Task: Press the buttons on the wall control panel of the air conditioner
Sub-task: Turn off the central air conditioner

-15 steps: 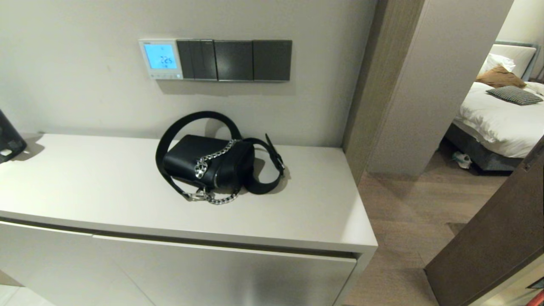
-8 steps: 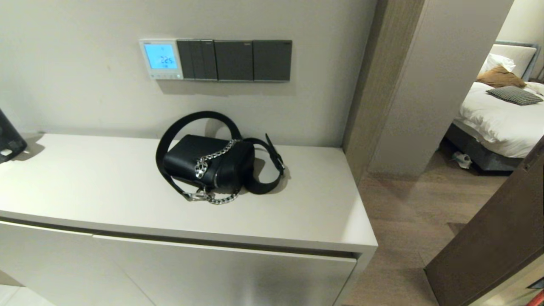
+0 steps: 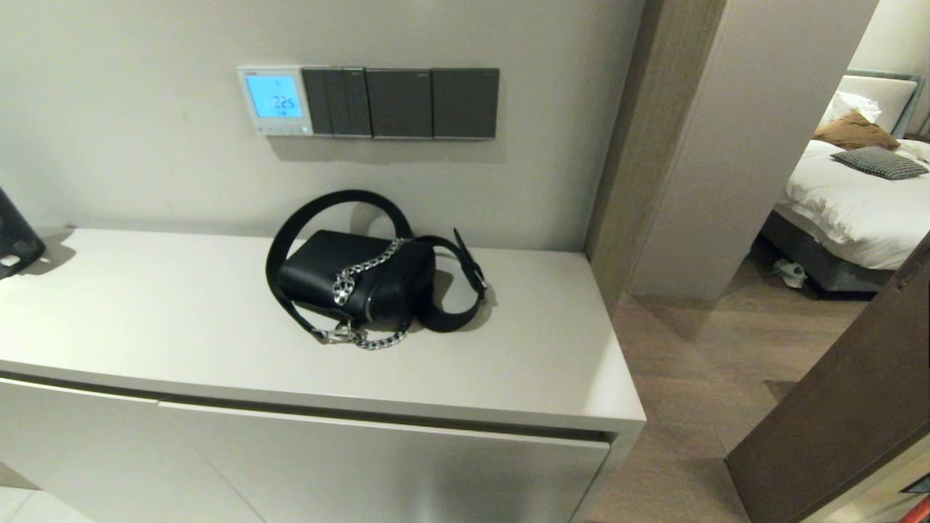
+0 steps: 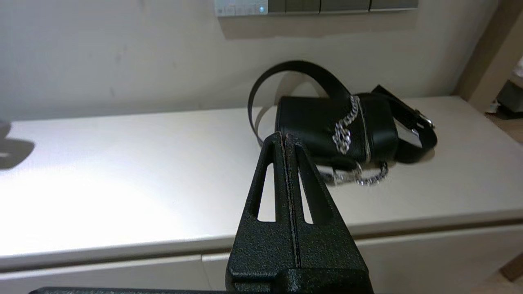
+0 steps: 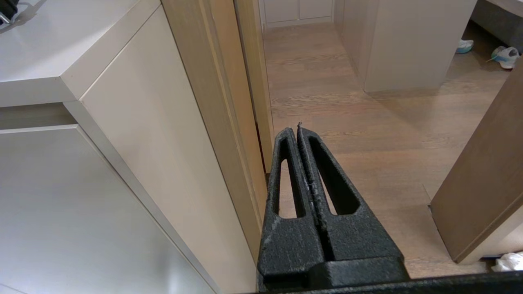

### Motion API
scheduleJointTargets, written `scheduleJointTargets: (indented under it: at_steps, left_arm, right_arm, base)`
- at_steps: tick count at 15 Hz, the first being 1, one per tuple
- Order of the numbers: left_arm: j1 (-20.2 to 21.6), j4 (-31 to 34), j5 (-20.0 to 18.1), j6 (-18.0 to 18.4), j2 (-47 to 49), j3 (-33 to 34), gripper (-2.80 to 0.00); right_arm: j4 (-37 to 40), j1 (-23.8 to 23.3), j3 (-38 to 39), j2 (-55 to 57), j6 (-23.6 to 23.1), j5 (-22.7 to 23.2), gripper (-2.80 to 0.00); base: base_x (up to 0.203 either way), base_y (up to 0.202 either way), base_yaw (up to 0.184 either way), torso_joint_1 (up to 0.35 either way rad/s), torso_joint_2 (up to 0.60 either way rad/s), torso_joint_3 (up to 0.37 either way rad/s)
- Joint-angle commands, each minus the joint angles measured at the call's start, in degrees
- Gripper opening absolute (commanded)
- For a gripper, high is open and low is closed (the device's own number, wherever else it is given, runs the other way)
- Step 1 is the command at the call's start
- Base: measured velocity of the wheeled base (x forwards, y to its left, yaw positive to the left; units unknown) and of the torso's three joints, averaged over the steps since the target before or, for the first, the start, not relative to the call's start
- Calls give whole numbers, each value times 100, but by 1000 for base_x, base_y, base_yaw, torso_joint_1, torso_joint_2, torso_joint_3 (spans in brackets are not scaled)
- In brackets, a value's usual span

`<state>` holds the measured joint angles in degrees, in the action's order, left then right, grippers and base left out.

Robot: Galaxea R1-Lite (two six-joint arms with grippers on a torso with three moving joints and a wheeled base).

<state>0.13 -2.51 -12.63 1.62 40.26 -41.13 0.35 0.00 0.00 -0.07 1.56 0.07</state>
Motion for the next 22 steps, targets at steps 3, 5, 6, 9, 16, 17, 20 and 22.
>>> scheduleJointTargets:
  at_steps: [3,5,6,9,16,17,20,22]
  left_arm:
    - [-9,-616,-35,-28,1179,-181,-280]
    - [-182,-807,-29,-60,1436,-192,-280]
    - [-267,-880,-22,-64,1555,-225,-280]
    - [-398,-1060,6,-124,1957,-470,-280]
    - [-593,-1187,33,-180,2768,-1293,-280]
    - [-609,-1187,33,-180,2935,-1470,-280]
    - [-654,-1191,32,-186,3517,-1973,-280]
    - [-664,-1198,19,-209,3955,-2340,-280]
  right_arm:
    - [0,-9,9,7,2,1,-280]
    - [0,-5,9,7,2,6,-280]
    - [0,-9,9,7,2,1,-280]
    - [0,0,9,7,2,1,-280]
    - [0,-7,9,7,2,1,-280]
    - [0,0,9,7,2,1,-280]
    - [0,0,9,7,2,1,-280]
    - [0,0,9,7,2,1,-280]
  base:
    - [0,0,0,0,0,0]
    - [0,0,0,0,0,0]
    - [0,0,0,0,0,0]
    - [0,0,0,0,0,0]
    - [0,0,0,0,0,0]
    - [0,0,0,0,0,0]
    - [0,0,0,0,0,0]
    - [0,0,0,0,0,0]
